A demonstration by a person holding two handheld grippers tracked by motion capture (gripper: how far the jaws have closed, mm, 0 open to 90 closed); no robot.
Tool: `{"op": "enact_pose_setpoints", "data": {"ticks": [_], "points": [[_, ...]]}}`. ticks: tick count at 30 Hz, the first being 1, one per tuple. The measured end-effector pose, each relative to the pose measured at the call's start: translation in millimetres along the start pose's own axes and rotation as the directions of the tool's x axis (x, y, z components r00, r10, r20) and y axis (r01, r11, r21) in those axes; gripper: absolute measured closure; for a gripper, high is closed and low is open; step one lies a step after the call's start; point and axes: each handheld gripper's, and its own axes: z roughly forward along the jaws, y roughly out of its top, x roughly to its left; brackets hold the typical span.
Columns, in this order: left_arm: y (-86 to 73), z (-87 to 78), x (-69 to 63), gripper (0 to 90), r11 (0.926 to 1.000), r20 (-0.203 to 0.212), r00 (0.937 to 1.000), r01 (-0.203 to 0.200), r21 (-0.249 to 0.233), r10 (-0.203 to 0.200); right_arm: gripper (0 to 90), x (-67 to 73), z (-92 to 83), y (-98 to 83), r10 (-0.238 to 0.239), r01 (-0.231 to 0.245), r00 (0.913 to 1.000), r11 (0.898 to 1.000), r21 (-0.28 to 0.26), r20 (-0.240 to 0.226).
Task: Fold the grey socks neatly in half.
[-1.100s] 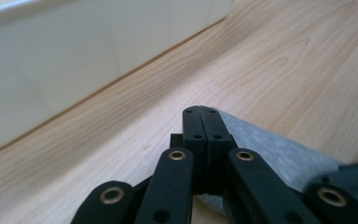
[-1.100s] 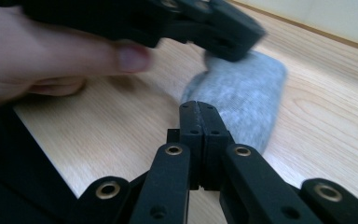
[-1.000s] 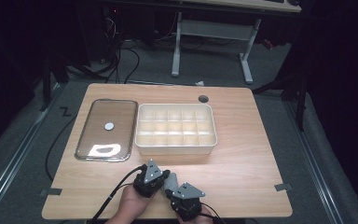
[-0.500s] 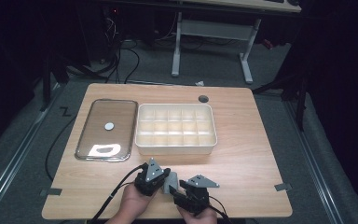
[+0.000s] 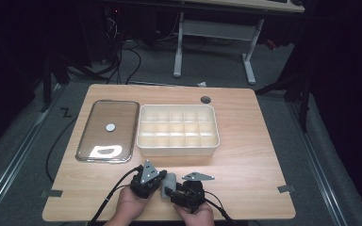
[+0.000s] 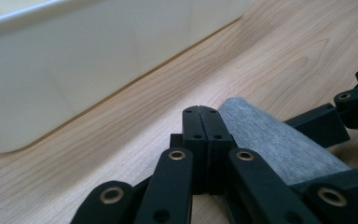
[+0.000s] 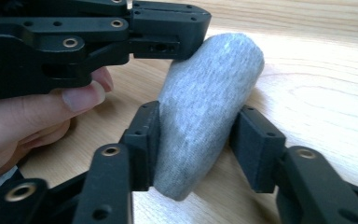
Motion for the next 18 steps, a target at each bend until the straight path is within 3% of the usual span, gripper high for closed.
{"op": "enact_pose_setpoints", "data": {"ticks": [8,18], "points": [[-4.4,-3.4,3.5,90.0,0.9997,0.014,0.9996,0.023,0.001,-0.023,58.7,3.5,2.9,6.5,-0.014,0.014,0.9999,0.999,0.032,-0.003],[-8.2,-6.8,3.6,90.0,0.9992,0.014,0.9992,0.038,-0.015,-0.038,65.2,9.4,3.3,13.6,-0.079,0.078,0.9967,0.994,0.074,0.019]]}}
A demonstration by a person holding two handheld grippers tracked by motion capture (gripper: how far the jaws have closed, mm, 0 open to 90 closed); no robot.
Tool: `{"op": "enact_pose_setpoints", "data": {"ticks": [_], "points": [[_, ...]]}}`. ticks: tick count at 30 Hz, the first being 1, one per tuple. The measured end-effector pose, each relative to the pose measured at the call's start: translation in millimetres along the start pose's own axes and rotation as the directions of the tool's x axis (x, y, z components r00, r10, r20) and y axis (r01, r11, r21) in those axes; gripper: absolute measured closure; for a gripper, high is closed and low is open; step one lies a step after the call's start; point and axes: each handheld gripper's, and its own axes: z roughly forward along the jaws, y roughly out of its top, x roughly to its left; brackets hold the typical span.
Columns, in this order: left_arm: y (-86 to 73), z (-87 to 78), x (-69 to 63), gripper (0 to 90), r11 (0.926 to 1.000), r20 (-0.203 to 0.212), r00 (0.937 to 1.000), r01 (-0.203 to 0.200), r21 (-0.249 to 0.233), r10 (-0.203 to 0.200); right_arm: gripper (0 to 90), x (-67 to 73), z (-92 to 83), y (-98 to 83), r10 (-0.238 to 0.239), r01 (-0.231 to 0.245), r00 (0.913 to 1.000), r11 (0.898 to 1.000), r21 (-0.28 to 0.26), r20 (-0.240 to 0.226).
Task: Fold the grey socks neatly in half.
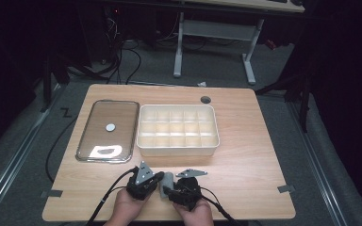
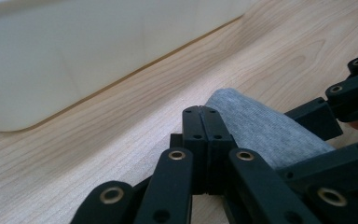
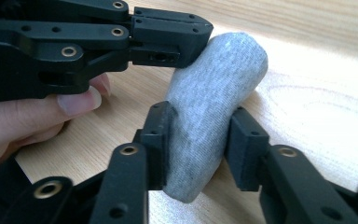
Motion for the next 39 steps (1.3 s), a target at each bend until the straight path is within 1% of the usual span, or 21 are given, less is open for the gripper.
{"op": "enact_pose_setpoints", "data": {"ticks": [3,5,6,8,11,13,16,19,22,24,27,29,30,31,33,35,39], "points": [[-0.9,-1.8,0.4,89.6,1.0000,-0.006,1.0000,-0.001,-0.008,0.001,67.7,0.9,-0.5,0.4,-0.012,0.012,0.9999,1.000,-0.005,0.003],[-0.7,-3.2,1.4,87.8,0.9999,-0.007,1.0000,0.004,-0.013,-0.004,69.1,0.5,-0.7,1.0,-0.030,0.030,0.9995,1.000,-0.007,0.001],[-0.4,-4.3,2.1,86.7,0.9998,-0.008,0.9999,0.008,-0.017,-0.008,69.7,0.5,-1.0,1.0,-0.031,0.031,0.9995,0.999,-0.008,0.001],[0.3,-8.6,4.2,81.7,0.9994,-0.007,0.9998,0.017,-0.031,-0.017,70.8,0.0,-1.4,1.3,-0.036,0.036,0.9993,0.999,-0.008,0.001],[1.5,-16.1,7.7,70.2,0.9991,-0.011,0.9998,0.015,-0.039,-0.015,71.6,-0.8,-2.5,1.5,-0.044,0.044,0.9990,0.999,-0.010,-0.004],[1.9,-23.2,12.0,65.9,0.9993,-0.025,0.9997,0.007,-0.038,-0.007,71.9,-1.3,-3.5,1.6,-0.038,0.038,0.9993,0.999,-0.012,-0.005],[0.2,-32.6,18.3,59.6,0.9992,-0.050,0.9987,-0.007,-0.039,0.006,72.0,-2.6,-6.5,2.1,-0.045,0.045,0.9990,0.999,-0.014,-0.003],[-6.0,-40.2,26.0,57.3,0.9994,-0.059,0.9982,-0.006,-0.035,0.004,71.9,-4.7,-10.7,3.0,-0.058,0.058,0.9983,0.998,-0.015,0.001],[-15.1,-45.0,33.3,55.9,0.9993,-0.074,0.9970,0.020,-0.031,-0.022,71.9,-8.0,-15.3,3.3,-0.072,0.072,0.9972,0.997,-0.014,0.019],[-17.5,-46.5,37.1,54.7,0.9993,-0.078,0.9965,0.027,-0.025,-0.029,71.8,-10.6,-18.2,3.0,-0.078,0.078,0.9964,0.997,-0.009,0.035],[-18.5,-46.8,38.7,53.3,0.9998,-0.082,0.9964,0.017,-0.013,-0.018,71.8,-16.0,-22.6,2.5,-0.099,0.099,0.9938,0.995,-0.001,0.051],[-19.0,-46.5,38.6,52.9,0.9999,-0.078,0.9969,0.014,-0.006,-0.014,71.7,-19.2,-26.4,1.9,-0.108,0.108,0.9919,0.994,0.004,0.067],[-19.1,-46.0,38.0,52.6,1.0000,-0.082,0.9966,0.004,-0.002,-0.004,71.8,-20.4,-29.0,1.5,-0.103,0.102,0.9921,0.995,0.008,0.073],[-19.0,-46.0,37.6,52.3,1.0000,-0.082,0.9966,-0.001,0.003,0.002,71.7,-23.3,-31.7,1.1,-0.112,0.112,0.9908,0.994,0.004,0.076],[-18.9,-46.1,37.9,51.4,1.0000,-0.085,0.9963,-0.008,0.006,0.008,71.7,-26.3,-36.0,0.3,-0.114,0.114,0.9896,0.993,0.005,0.088],[-19.3,-46.2,39.7,49.6,1.0000,-0.080,0.9968,0.002,0.007,-0.002,71.7,-31.1,-40.8,-0.7,-0.116,0.116,0.9885,0.993,0.005,0.097],[-19.6,-46.8,41.8,48.3,1.0000,-0.081,0.9967,0.006,0.008,-0.005,71.7,-38.4,-48.0,-2.9,-0.126,0.125,0.9845,0.992,0.013,0.122]]}}
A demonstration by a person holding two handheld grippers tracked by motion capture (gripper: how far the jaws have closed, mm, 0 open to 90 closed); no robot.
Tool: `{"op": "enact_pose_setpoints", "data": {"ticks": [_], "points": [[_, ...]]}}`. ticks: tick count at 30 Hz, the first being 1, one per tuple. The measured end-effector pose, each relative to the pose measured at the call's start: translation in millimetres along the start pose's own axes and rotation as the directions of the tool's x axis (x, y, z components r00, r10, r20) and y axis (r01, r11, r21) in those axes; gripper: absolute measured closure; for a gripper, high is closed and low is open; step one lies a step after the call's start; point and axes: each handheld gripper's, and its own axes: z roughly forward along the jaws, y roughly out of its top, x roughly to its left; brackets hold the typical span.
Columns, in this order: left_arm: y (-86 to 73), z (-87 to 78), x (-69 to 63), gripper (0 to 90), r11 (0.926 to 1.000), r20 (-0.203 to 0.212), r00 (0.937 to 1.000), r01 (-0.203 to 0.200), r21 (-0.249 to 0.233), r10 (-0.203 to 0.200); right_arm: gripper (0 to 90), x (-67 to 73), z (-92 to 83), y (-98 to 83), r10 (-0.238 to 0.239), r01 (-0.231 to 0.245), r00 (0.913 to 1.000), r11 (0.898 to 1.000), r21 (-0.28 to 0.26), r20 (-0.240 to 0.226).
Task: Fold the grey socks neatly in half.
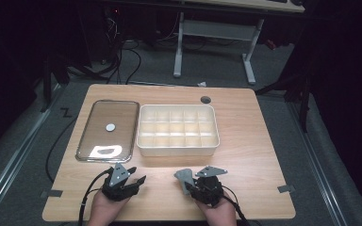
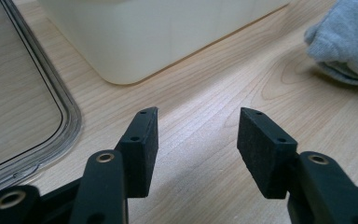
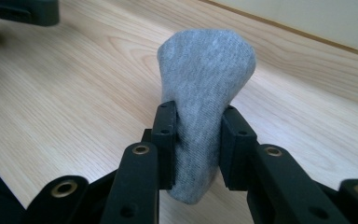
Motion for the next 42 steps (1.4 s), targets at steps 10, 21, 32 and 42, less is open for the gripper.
{"op": "enact_pose_setpoints", "data": {"ticks": [10,21,32,42], "points": [[0.0,-3.7,7.7,47.1,0.9997,-0.010,0.9998,0.019,-0.013,-0.020,71.5,-17.8,-14.6,-5.9,-0.027,0.024,0.9968,0.999,0.038,0.076],[-0.2,-5.8,12.0,47.2,0.9993,-0.009,0.9994,0.035,-0.016,-0.035,71.5,-38.6,-35.5,-7.0,-0.075,0.054,0.9844,0.990,0.133,0.159],[-0.6,-4.2,11.0,47.3,0.9994,-0.003,0.9995,0.032,-0.012,-0.032,71.6,-53.7,-49.0,-0.8,-0.112,0.066,0.9780,0.967,0.248,0.176],[0.4,-6.1,11.2,48.0,0.9985,0.006,0.9988,0.048,-0.025,-0.048,72.1,-58.9,-54.5,9.8,-0.124,0.072,0.9792,0.952,0.296,0.161]]}}
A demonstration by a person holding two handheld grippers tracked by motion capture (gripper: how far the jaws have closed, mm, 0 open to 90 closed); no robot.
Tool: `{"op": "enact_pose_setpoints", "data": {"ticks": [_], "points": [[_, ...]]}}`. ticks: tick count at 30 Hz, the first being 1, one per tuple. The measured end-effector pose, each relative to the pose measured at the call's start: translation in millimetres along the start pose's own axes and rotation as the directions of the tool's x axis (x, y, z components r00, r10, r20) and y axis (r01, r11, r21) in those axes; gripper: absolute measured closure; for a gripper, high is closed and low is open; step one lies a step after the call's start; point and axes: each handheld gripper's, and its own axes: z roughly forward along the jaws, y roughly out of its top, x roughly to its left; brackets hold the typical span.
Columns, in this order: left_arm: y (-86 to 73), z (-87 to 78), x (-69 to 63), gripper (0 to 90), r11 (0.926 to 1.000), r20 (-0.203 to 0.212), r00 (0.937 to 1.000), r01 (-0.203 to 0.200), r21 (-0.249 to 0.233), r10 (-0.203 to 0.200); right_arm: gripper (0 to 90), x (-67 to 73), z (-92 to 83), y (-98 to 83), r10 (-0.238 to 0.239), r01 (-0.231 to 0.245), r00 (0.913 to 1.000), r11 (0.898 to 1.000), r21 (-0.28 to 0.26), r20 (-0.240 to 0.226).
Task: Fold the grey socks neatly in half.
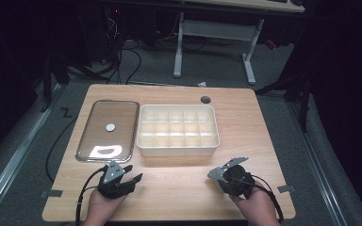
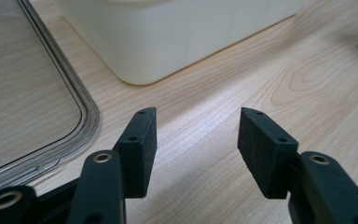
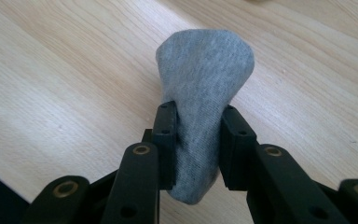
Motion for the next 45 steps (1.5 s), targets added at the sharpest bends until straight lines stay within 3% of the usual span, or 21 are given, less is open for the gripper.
{"op": "enact_pose_setpoints", "data": {"ticks": [8,20,35,45], "points": [[-1.1,1.8,-0.3,47.2,1.0000,0.009,1.0000,0.000,-0.002,0.000,72.2,-4.5,-22.7,27.4,-0.024,0.024,0.9997,1.000,-0.020,-0.001],[-1.9,2.7,0.9,47.1,1.0000,0.006,1.0000,-0.001,-0.001,0.001,72.3,-24.4,-36.5,70.6,0.012,-0.012,0.9999,1.000,-0.029,-0.002],[-2.1,2.8,1.2,47.0,1.0000,0.017,0.9999,-0.002,-0.005,0.002,72.9,-43.1,-22.2,119.2,0.014,-0.014,0.9999,1.000,-0.001,-0.008],[-2.0,3.7,1.2,46.8,1.0000,0.019,0.9998,-0.006,-0.004,0.006,72.9,-56.4,1.4,144.9,0.014,-0.012,0.9997,0.997,0.075,-0.020]]}}
